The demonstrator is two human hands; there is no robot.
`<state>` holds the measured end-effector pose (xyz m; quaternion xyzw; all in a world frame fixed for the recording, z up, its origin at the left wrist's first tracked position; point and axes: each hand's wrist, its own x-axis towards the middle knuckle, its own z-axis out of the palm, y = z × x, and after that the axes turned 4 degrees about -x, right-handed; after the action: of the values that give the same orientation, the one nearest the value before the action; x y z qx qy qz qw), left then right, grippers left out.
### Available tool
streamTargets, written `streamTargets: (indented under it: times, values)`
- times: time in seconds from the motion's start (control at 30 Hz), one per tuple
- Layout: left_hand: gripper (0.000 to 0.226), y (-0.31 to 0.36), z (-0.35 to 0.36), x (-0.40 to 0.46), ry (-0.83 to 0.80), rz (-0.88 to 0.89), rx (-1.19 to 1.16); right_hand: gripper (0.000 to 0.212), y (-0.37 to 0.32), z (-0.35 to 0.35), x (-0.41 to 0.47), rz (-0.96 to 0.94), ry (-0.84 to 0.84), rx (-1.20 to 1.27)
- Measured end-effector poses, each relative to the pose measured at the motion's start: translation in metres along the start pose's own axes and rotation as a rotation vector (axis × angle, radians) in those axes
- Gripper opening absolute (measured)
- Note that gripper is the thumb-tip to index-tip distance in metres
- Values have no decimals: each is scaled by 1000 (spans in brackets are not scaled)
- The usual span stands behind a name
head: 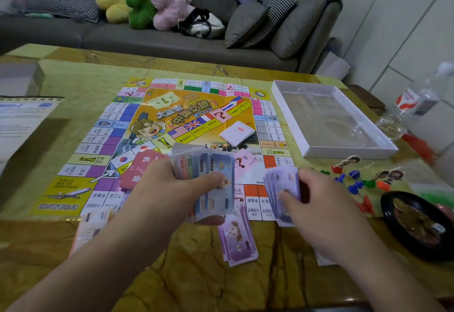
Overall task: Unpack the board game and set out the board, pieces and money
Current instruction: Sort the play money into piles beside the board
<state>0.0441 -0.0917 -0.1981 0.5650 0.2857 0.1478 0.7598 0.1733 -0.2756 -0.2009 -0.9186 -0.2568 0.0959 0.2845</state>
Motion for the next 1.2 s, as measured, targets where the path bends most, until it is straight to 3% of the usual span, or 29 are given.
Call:
streamTargets:
  times: [0.1,0.2,0.27,0.5,0.97,1.2]
  values:
    - [24,0,2,1,-7,-16,4,13,5,22,-3,3,-97,-308]
    - [22,0,4,0,-19,-18,-1,62,11,32,-5,-3,-95,-399]
    - [23,1,4,0,-19,-20,-5,73,13,25,-6,16,-81,-367]
    - [27,2,0,0,-23,-13,-9,29,11,20,-23,5,-103,-425]
    - [26,2,9,-4,-14,-30,-24,29,-5,12,-35,-44,-46,-682]
    - [25,1,8,-3,-51,-32,-43,30,-1,14,-32,-69,-26,-655]
